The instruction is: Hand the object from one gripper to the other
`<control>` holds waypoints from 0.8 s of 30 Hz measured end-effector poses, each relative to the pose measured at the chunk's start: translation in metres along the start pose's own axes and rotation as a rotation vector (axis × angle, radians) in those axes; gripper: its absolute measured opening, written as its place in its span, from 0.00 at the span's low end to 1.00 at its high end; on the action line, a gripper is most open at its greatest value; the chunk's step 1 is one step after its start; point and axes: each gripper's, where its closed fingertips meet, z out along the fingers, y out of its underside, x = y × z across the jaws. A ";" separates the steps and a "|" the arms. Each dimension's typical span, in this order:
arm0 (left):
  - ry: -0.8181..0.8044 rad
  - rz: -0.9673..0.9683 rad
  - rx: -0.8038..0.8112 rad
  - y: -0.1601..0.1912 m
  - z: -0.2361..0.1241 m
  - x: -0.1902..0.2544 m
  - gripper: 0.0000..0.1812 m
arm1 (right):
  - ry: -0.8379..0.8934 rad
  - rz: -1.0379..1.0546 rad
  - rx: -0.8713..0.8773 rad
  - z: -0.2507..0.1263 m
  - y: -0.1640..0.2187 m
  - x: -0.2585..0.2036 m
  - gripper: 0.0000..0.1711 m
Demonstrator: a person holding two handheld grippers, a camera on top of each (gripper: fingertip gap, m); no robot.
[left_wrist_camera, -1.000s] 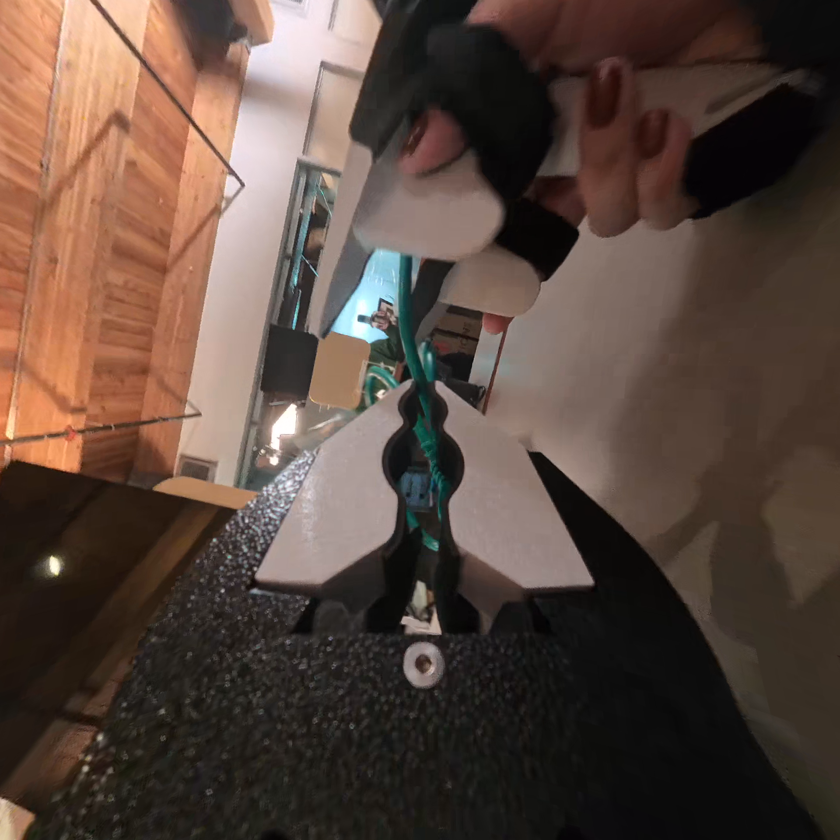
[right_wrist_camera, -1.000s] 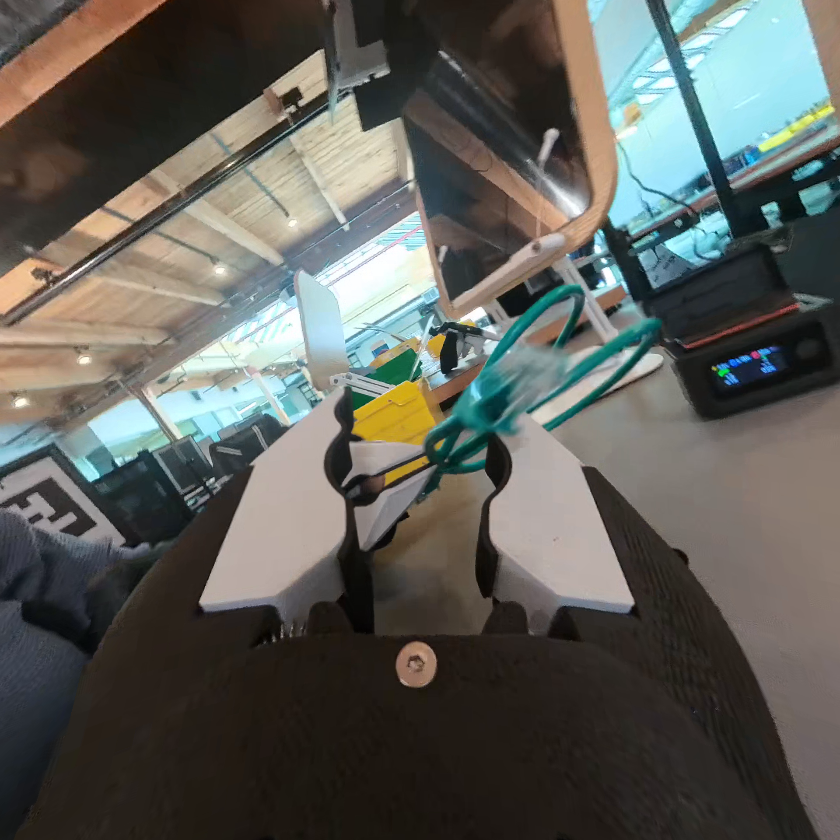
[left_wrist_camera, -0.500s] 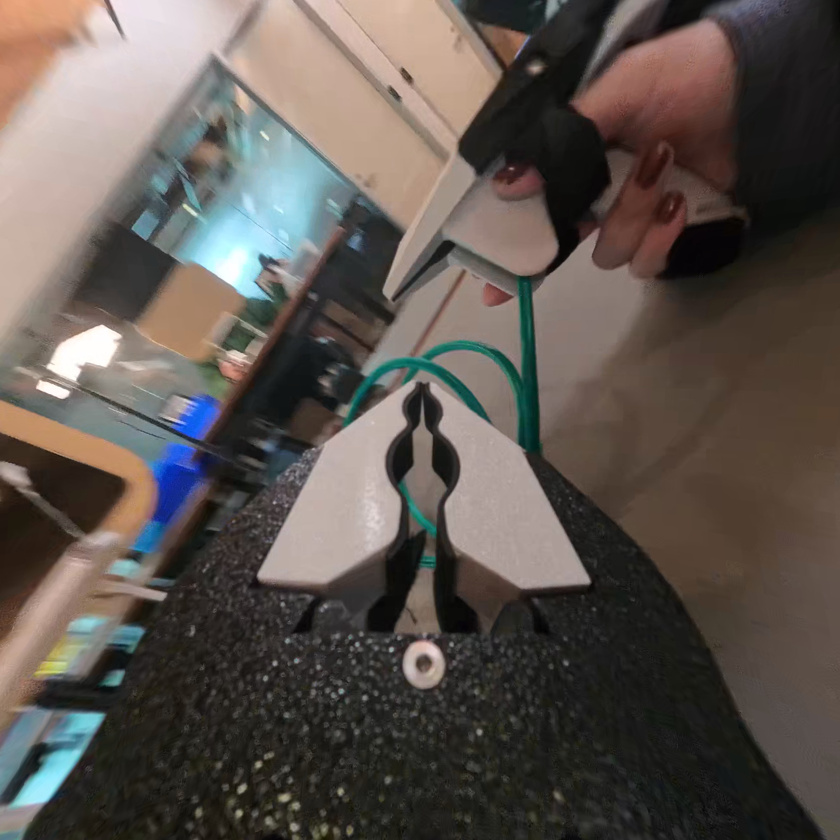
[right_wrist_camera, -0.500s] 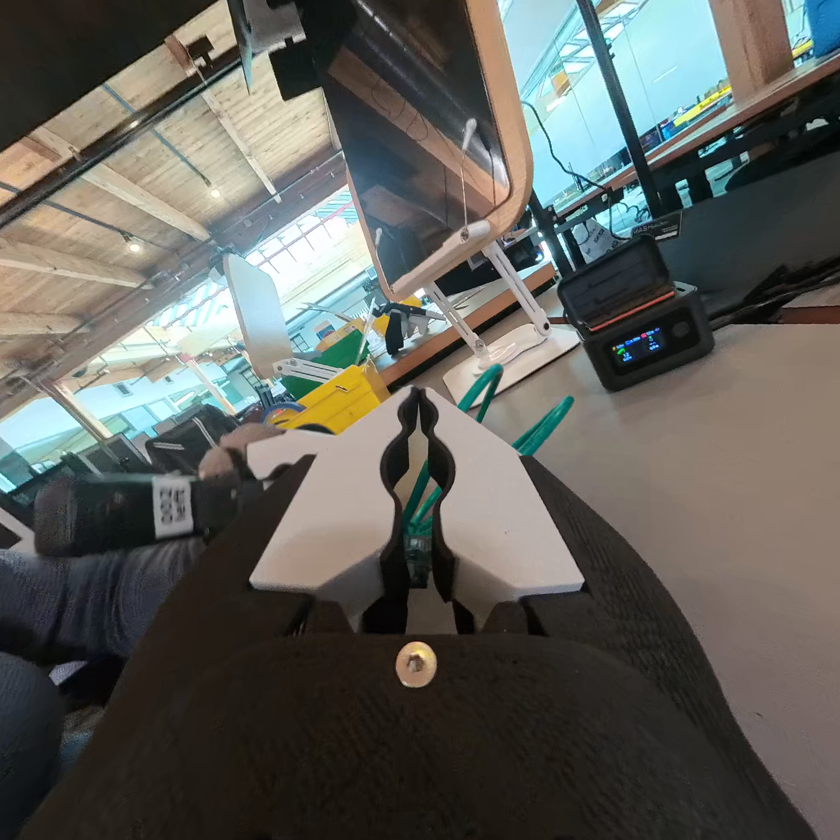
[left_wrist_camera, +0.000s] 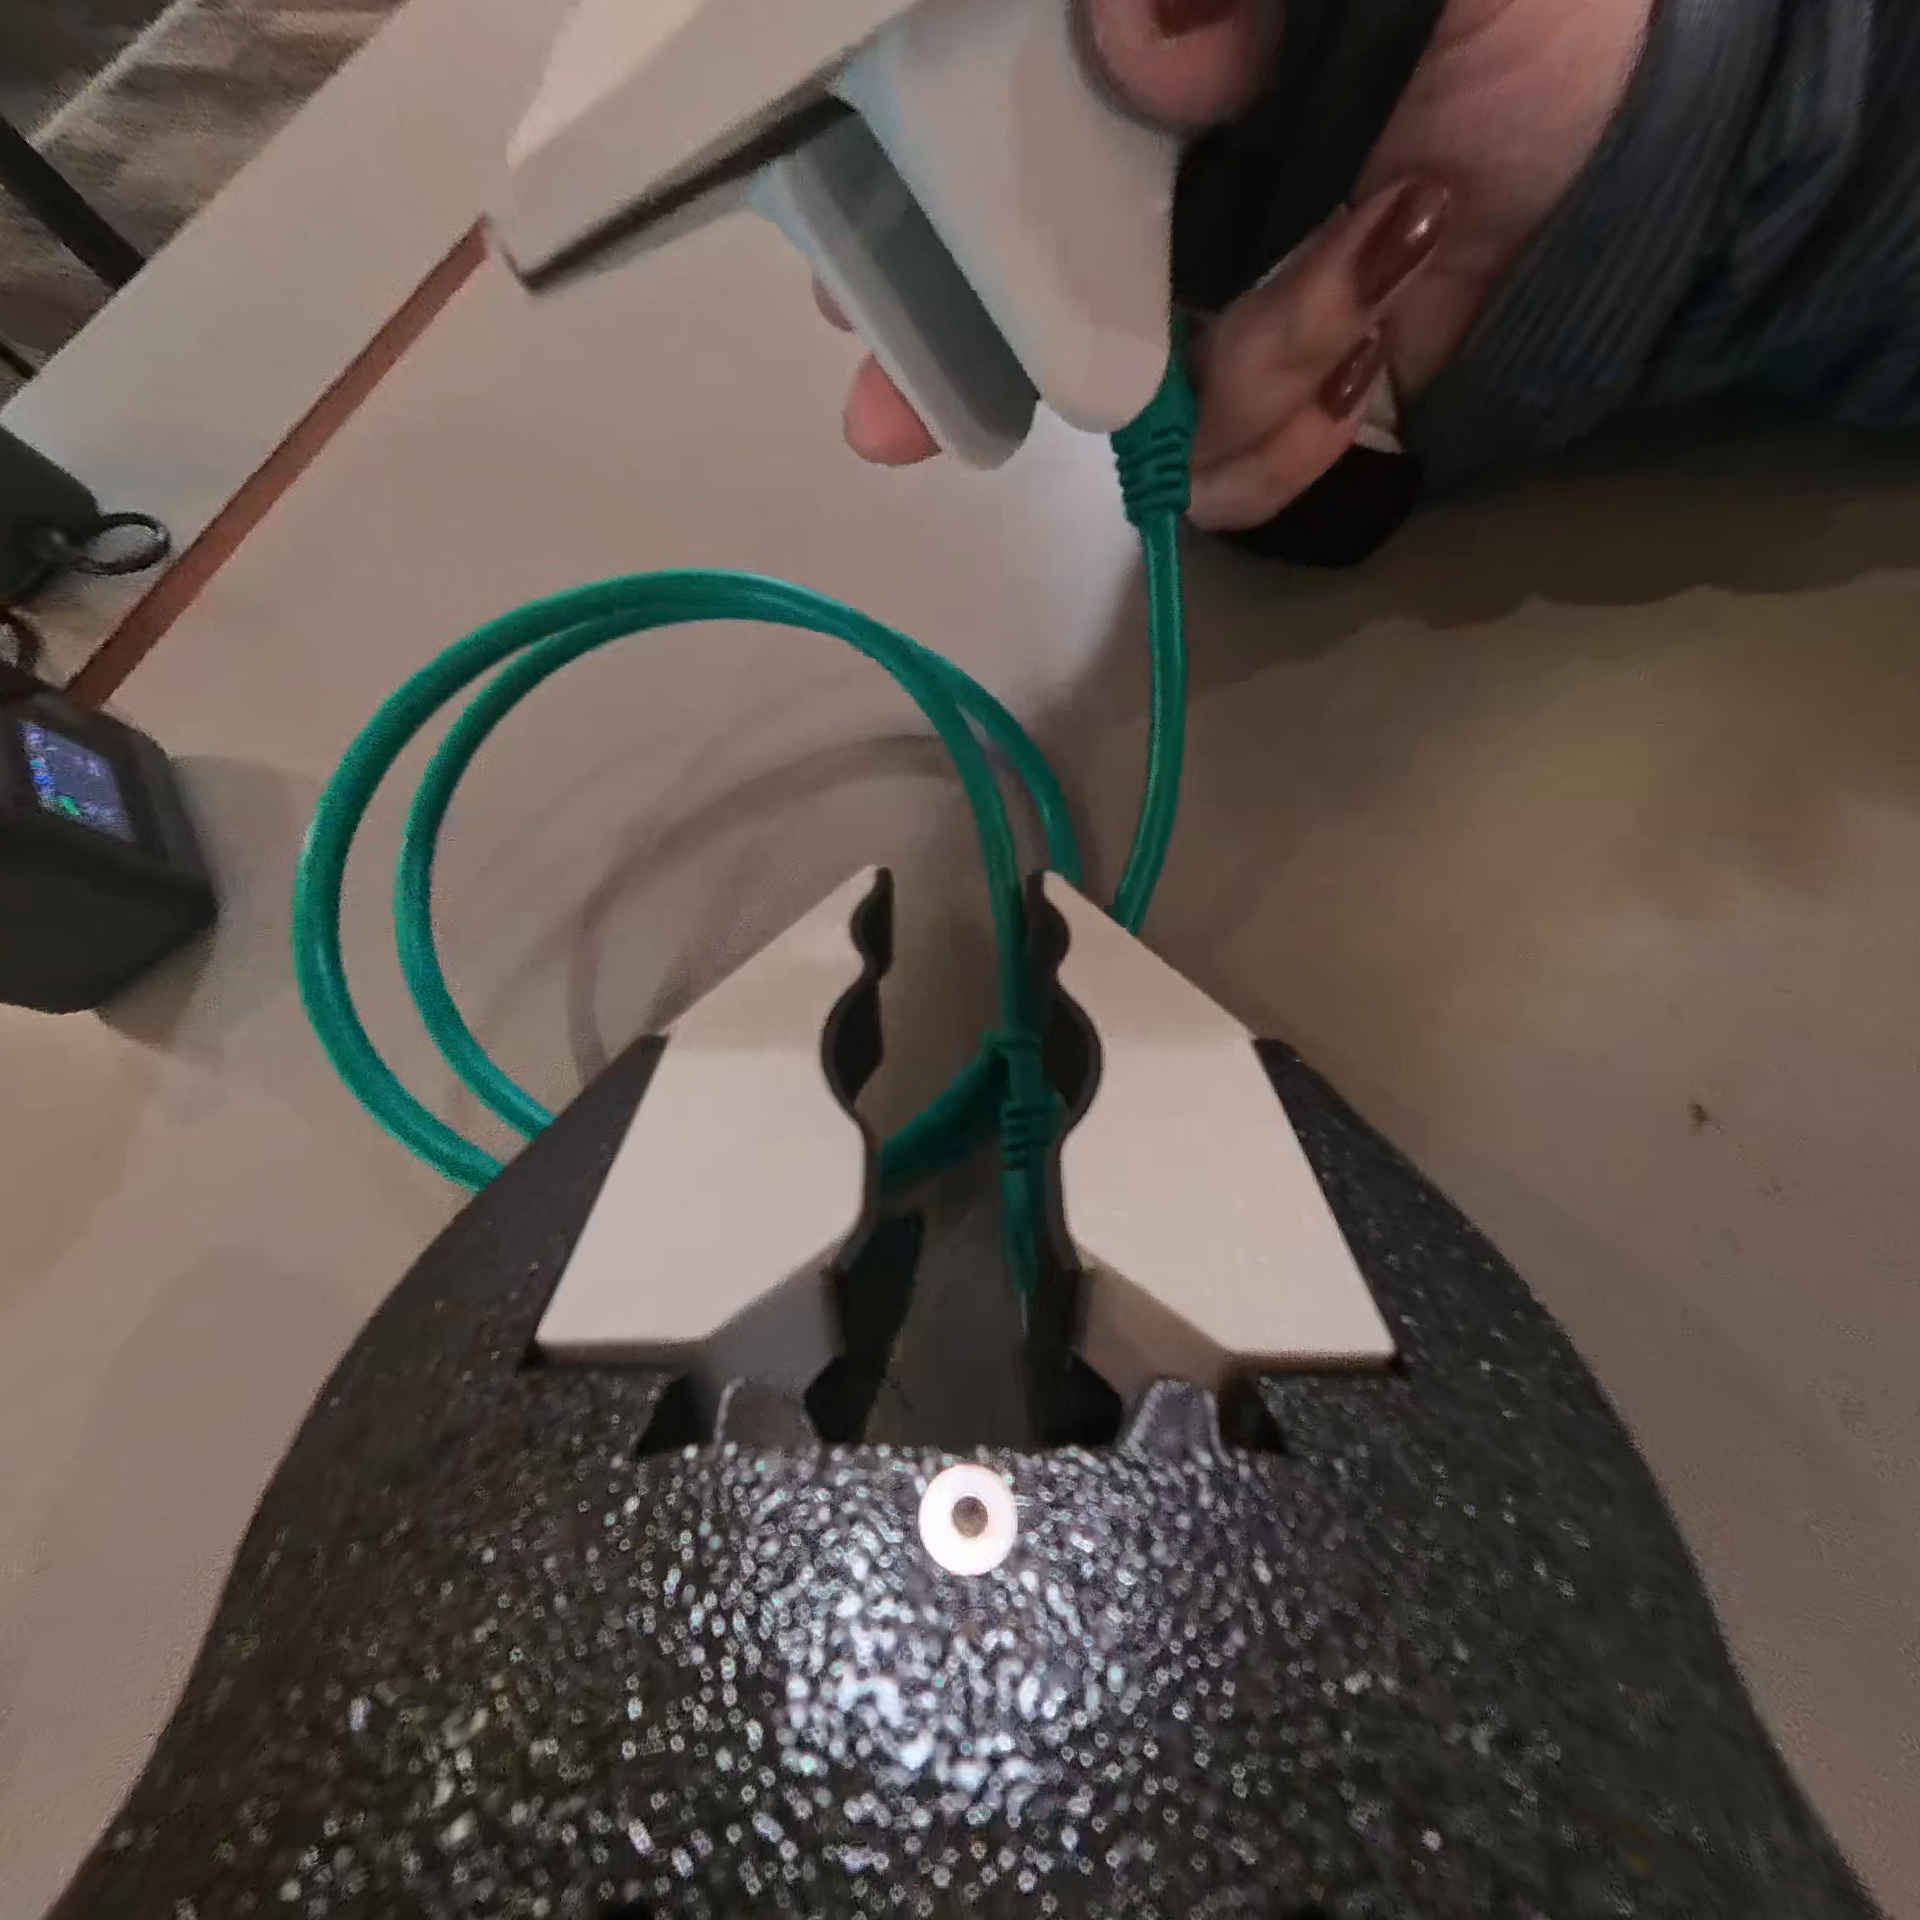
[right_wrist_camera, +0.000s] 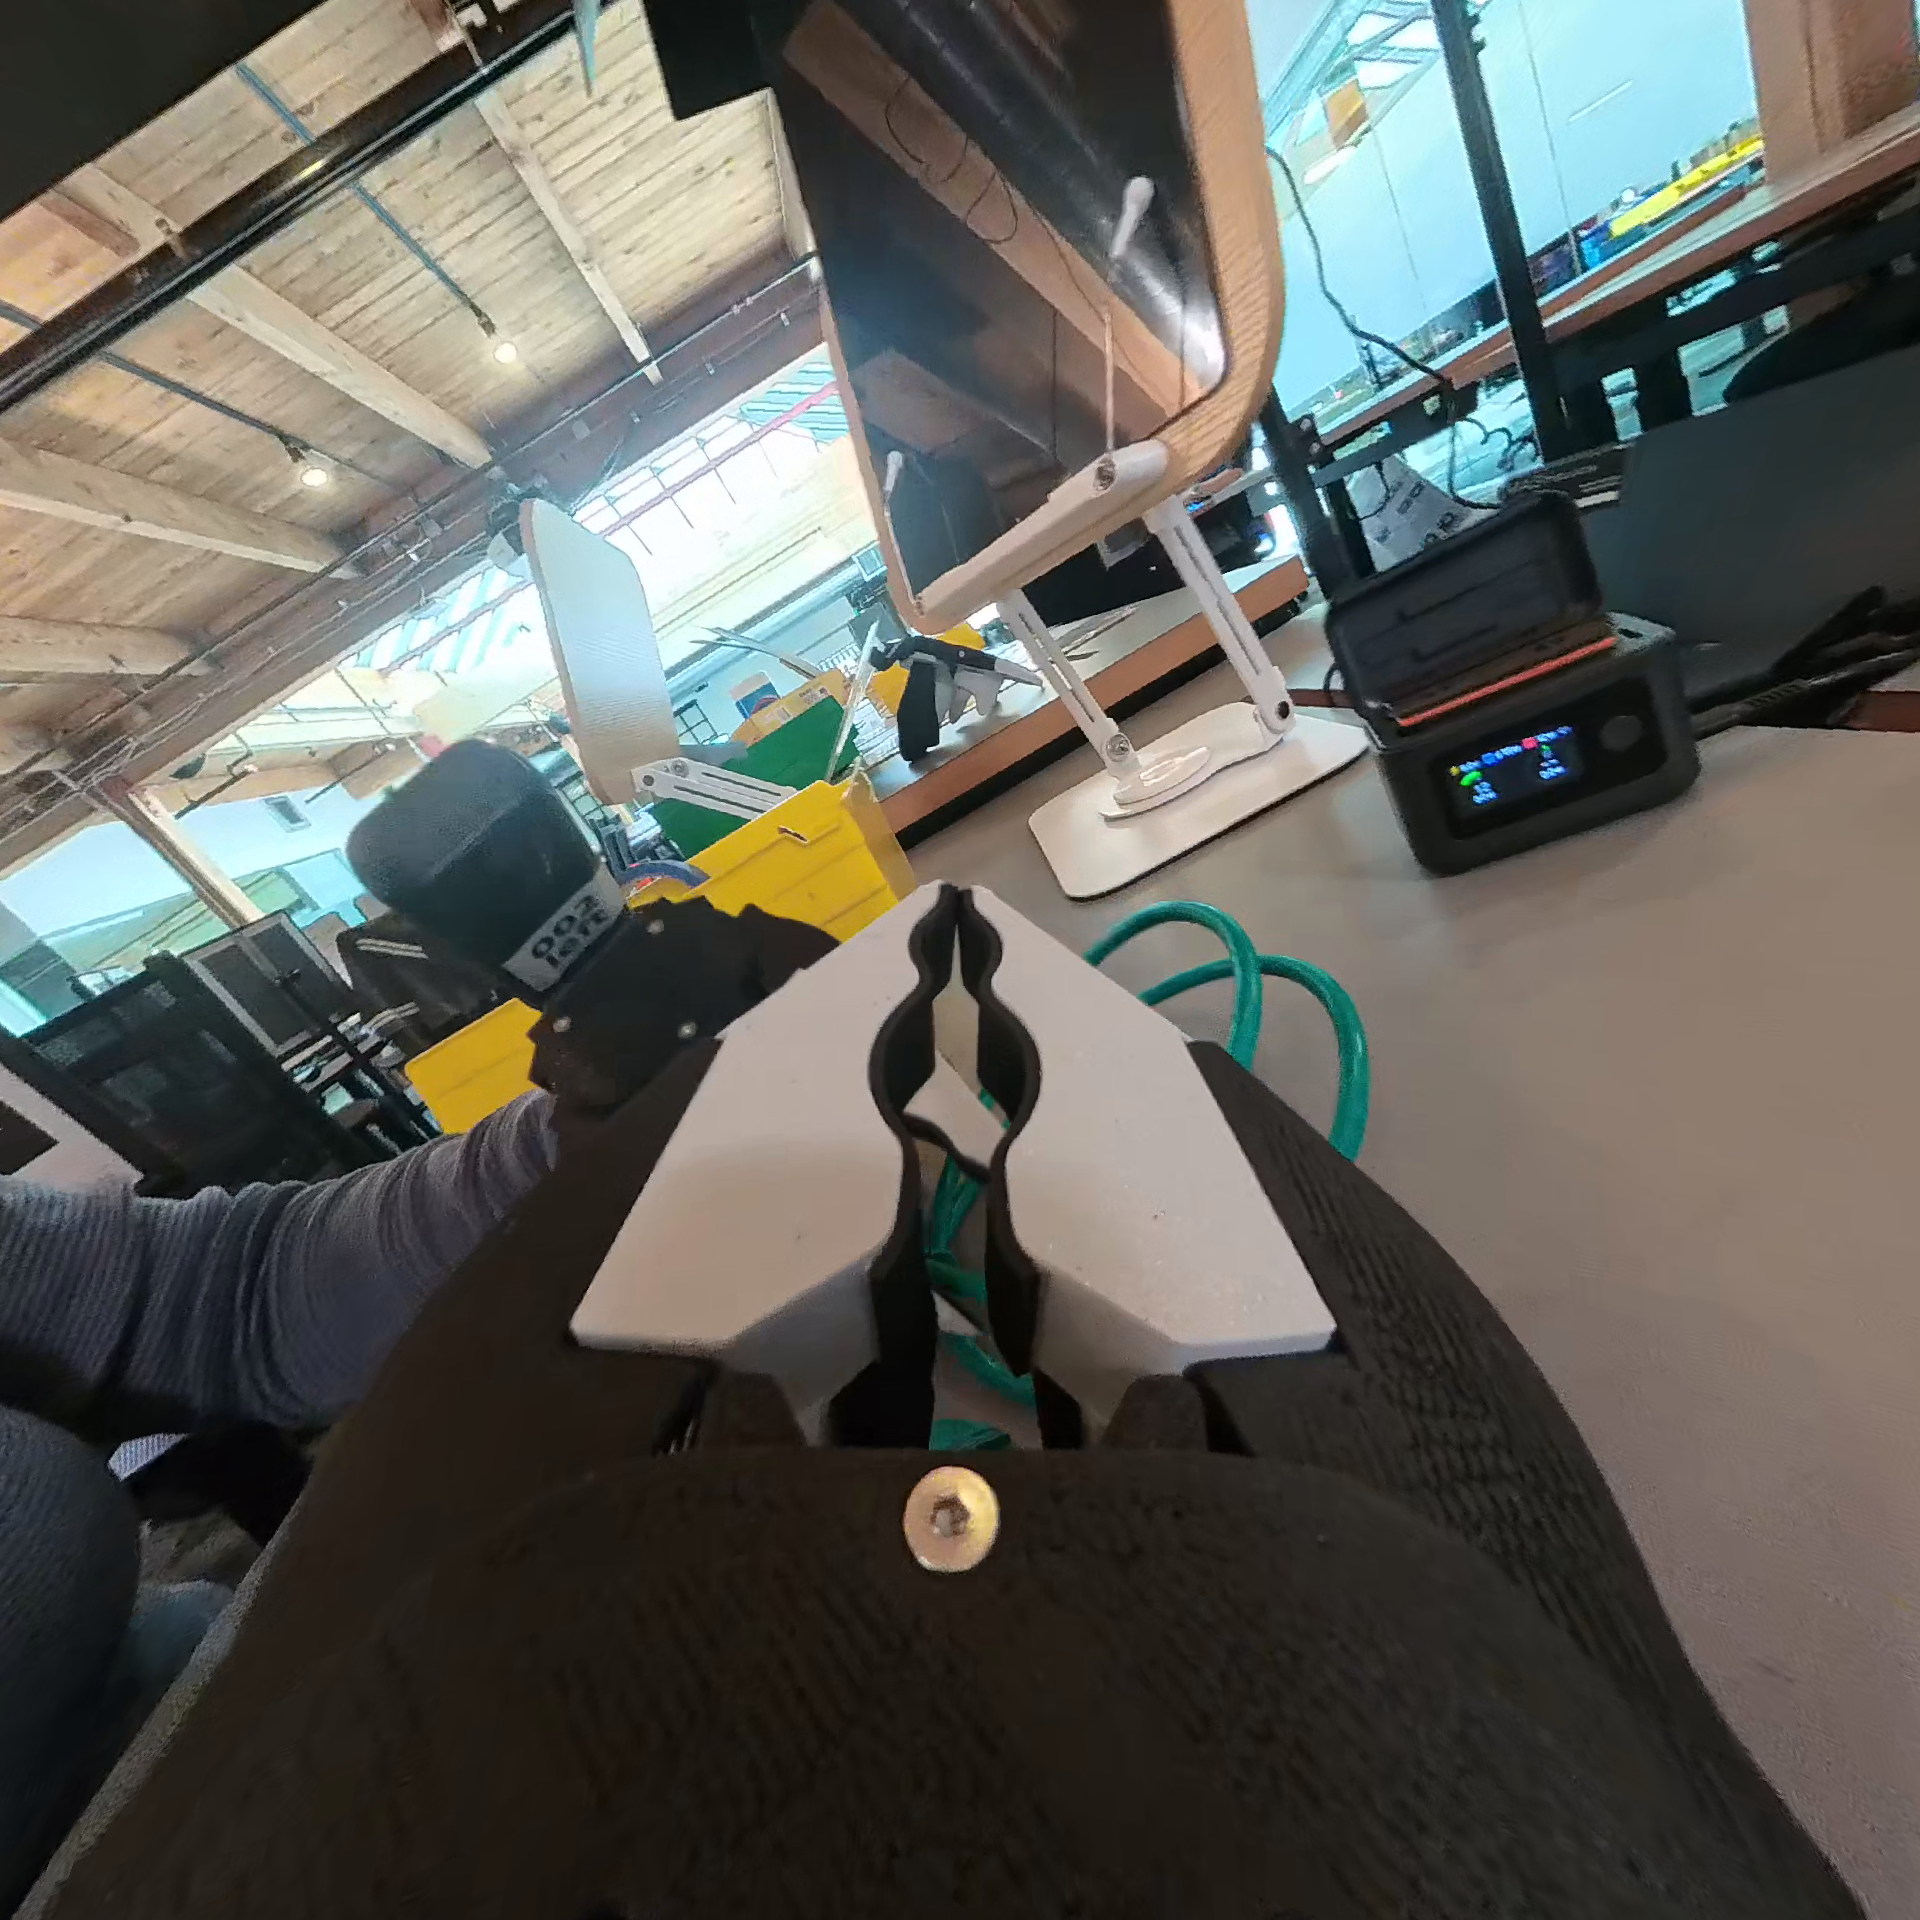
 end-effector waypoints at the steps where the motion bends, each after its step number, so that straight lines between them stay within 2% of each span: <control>1: 0.012 0.005 -0.005 0.000 0.001 0.003 0.09 | -0.018 -0.009 0.009 0.000 -0.002 -0.004 0.00; 4: 0.021 0.007 -0.011 0.000 0.002 0.007 0.04 | -0.095 -0.049 0.067 -0.001 -0.013 -0.022 0.00; 7: -0.065 0.042 0.029 -0.008 -0.003 -0.005 0.02 | -0.125 -0.114 0.098 -0.003 -0.019 -0.031 0.00; 12: -0.205 -0.003 0.126 -0.020 -0.021 -0.031 0.01 | 0.023 -0.325 0.117 -0.008 -0.025 -0.020 0.00; 17: -0.406 0.013 0.273 -0.038 -0.050 -0.058 0.01 | 0.136 -0.476 0.087 -0.004 -0.022 -0.014 0.26; 19: -0.506 0.122 0.329 -0.050 -0.065 -0.061 0.01 | 0.124 -0.404 0.030 0.003 -0.013 -0.012 0.28; 21: -0.604 0.310 0.319 -0.057 -0.073 -0.058 0.01 | 0.104 -0.275 -0.035 0.010 -0.003 -0.008 0.37; 24: -0.686 0.537 0.278 -0.061 -0.073 -0.047 0.02 | 0.033 -0.096 -0.063 0.018 0.006 -0.014 0.43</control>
